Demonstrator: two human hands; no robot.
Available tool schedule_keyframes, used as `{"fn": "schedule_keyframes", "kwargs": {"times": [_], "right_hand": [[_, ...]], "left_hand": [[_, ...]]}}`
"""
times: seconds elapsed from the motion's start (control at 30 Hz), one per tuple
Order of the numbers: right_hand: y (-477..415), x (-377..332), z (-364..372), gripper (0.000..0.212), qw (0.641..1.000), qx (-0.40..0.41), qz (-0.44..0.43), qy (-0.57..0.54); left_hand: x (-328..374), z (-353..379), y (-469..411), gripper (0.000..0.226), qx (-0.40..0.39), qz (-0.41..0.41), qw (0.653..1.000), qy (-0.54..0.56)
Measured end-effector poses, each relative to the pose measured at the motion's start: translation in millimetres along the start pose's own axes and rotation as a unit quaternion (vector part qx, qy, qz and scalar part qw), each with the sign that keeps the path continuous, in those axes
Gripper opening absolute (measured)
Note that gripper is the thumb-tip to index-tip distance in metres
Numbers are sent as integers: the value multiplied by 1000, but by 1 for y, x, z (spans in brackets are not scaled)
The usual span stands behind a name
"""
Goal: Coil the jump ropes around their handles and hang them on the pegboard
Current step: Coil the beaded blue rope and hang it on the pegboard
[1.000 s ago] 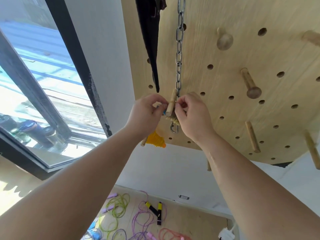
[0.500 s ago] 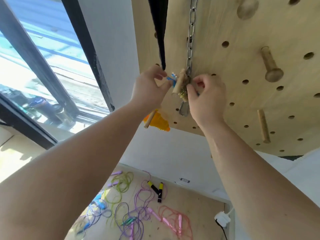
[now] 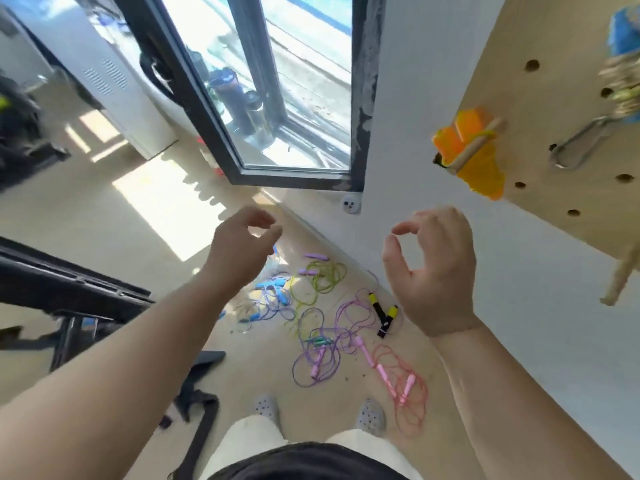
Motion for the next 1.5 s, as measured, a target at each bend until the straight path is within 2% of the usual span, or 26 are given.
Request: {"fn": "schedule_keyframes", "kwargs": {"times": [0.17,0.27,0.4,0.5,0.73,0.87,1.1,1.17,1.27,1.33,1.43,1.5], "right_hand": [[25,-6,103,6,986,-146,67,-35],[42,-7,164,9,962,-222,149,-50],[70,-11,245,6,920,-289,262,-28],[92,-20,303,7,874,-342,344,4],[141,4,434,14,781,-455,425,48],[179,45,520,14,724,-525,441,71],[297,128,693,11,665,-610,423,75],[344,150,739,18,637,-642,419,83],[409,173,805,40,596,-702,381,89],[445,182,844,48,583,-722,363,83],[488,190,901,57,582,-743,327,57],[513,195,932,61,565,-766,301,56]], "left_hand": [[-98,-53,-3,5,22,-86,996,-1],[-158,-77,-17,7,8,-125,992,-9],[-246,-103,-52,9,-44,-180,983,-9],[-312,-121,-82,12,-89,-227,969,-35],[-424,-119,-138,19,-167,-279,942,-83],[-487,-92,-166,24,-185,-293,933,-92],[-636,15,-223,35,-221,-293,922,-123],[-687,54,-234,43,-253,-285,912,-151],[-757,107,-252,54,-311,-256,891,-207],[-798,138,-264,59,-343,-237,877,-239],[-850,175,-282,62,-383,-205,860,-267],[-877,197,-289,64,-406,-191,854,-262]]}}
Point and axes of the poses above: each hand's wrist, its own y-axis away from the middle knuckle, its own z-axis out of the palm, x = y × z, the point moved 6 cm from there along -y, towards the middle knuckle, and after that the axes turned 4 degrees about -y, right-handed, at the moved point
